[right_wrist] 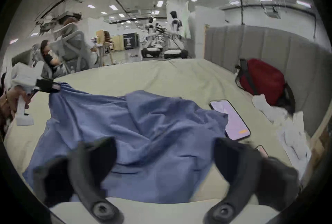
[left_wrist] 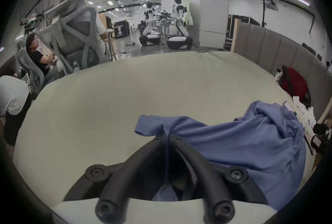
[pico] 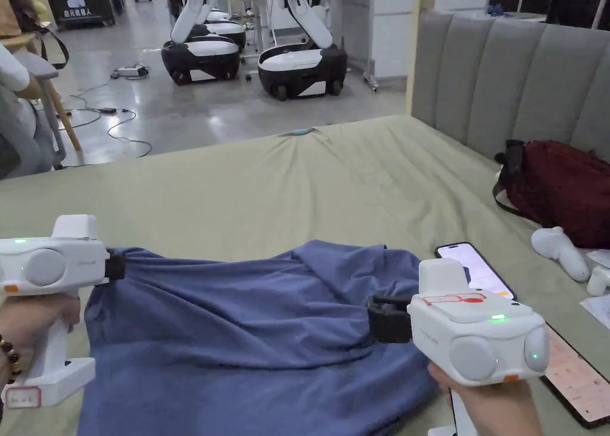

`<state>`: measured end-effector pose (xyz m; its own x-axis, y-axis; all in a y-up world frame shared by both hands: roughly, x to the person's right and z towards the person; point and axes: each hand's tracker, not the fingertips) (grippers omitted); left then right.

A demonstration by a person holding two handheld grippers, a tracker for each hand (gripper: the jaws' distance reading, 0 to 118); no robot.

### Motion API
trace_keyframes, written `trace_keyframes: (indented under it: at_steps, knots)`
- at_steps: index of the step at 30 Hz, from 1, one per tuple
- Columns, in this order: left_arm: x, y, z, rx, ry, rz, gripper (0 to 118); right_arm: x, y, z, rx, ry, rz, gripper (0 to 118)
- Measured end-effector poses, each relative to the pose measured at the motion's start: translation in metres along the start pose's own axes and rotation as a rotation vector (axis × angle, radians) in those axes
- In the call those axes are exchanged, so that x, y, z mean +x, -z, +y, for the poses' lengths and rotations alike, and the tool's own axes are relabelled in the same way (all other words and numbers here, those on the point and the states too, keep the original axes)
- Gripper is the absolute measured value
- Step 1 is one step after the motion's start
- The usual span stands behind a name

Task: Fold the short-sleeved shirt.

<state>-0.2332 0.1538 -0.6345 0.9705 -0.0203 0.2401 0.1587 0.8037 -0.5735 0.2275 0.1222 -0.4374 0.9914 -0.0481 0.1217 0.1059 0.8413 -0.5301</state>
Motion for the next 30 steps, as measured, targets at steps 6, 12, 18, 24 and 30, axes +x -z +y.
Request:
trace_keyframes:
  at_steps: [6,12,18,24,30]
  knots:
    - [0.002,-0.009,0.005,0.031,-0.006,-0.009,0,0.055,0.024,-0.011,-0.197,-0.065,-0.088,104]
    - [0.006,0.001,0.002,0.026,0.003,-0.001,0,0.063,0.070,-0.022,-0.299,-0.059,-0.014,90]
    - [0.000,0.005,-0.004,0.021,-0.001,0.006,0,0.037,0.067,0.000,-0.254,-0.177,0.111,10]
    - [-0.013,-0.024,0.017,0.114,-0.048,-0.019,0,-0.004,0.042,0.053,-0.028,-0.205,0.142,10]
    - [-0.053,-0.091,0.077,0.294,-0.066,0.083,0,-0.047,0.023,0.165,0.201,-0.274,0.114,10]
